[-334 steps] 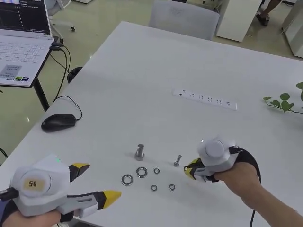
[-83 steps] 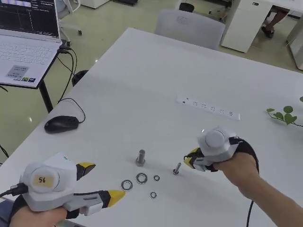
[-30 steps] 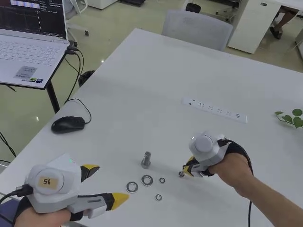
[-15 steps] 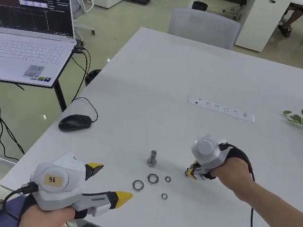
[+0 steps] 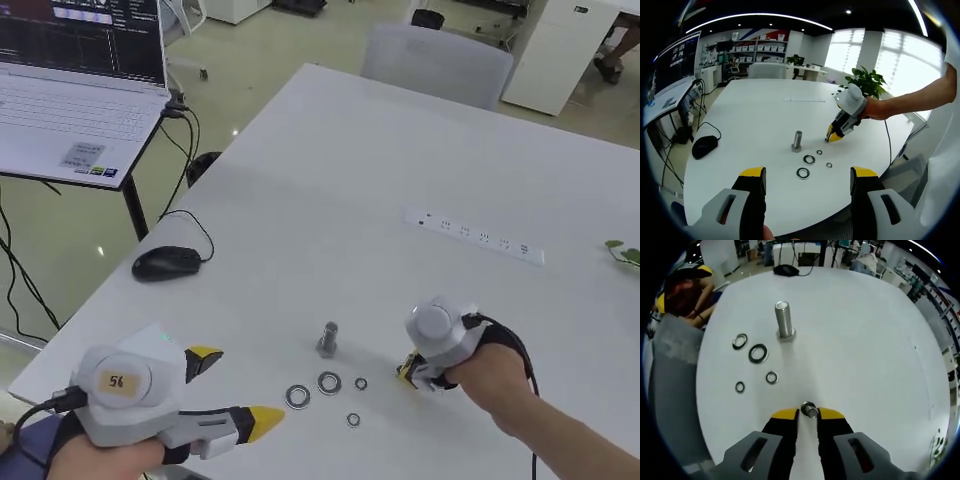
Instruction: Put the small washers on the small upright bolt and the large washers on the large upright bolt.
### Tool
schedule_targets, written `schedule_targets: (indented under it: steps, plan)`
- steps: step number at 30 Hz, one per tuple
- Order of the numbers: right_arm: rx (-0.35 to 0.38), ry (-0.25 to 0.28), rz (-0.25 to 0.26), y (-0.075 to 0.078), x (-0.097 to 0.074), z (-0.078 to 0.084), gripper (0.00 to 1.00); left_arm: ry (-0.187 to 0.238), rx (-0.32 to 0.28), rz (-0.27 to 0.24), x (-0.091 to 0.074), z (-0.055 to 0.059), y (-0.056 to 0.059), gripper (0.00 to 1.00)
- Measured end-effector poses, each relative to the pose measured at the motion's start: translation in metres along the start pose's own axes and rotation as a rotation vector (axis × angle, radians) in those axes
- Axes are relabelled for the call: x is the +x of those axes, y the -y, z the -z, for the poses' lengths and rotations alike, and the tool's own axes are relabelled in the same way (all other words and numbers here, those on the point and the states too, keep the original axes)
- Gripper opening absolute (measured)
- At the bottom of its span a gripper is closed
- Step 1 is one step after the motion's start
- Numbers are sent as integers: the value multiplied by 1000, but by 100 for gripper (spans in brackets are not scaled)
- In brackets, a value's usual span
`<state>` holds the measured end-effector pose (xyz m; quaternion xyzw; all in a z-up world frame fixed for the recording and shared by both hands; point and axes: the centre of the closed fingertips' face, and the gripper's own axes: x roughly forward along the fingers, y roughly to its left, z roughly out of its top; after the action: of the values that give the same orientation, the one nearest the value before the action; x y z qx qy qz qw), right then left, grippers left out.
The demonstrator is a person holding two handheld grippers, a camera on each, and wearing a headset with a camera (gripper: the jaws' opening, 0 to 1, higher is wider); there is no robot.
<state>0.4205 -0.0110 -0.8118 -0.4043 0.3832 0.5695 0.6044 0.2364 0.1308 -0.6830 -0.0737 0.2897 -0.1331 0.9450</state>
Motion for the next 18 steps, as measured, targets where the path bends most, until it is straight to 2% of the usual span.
schedule_targets:
  steps: [8,11,18]
  plan:
    - [7,15,-5,-2,-12,-1,23,6,2,-7,-3,-1,-1,68]
    - [26,35,5,0,-19,-2,27,8,3,-5,-3,-1,0,68]
    - [44,82,17,0,-37,-2,31,11,13,6,-3,-3,6,68]
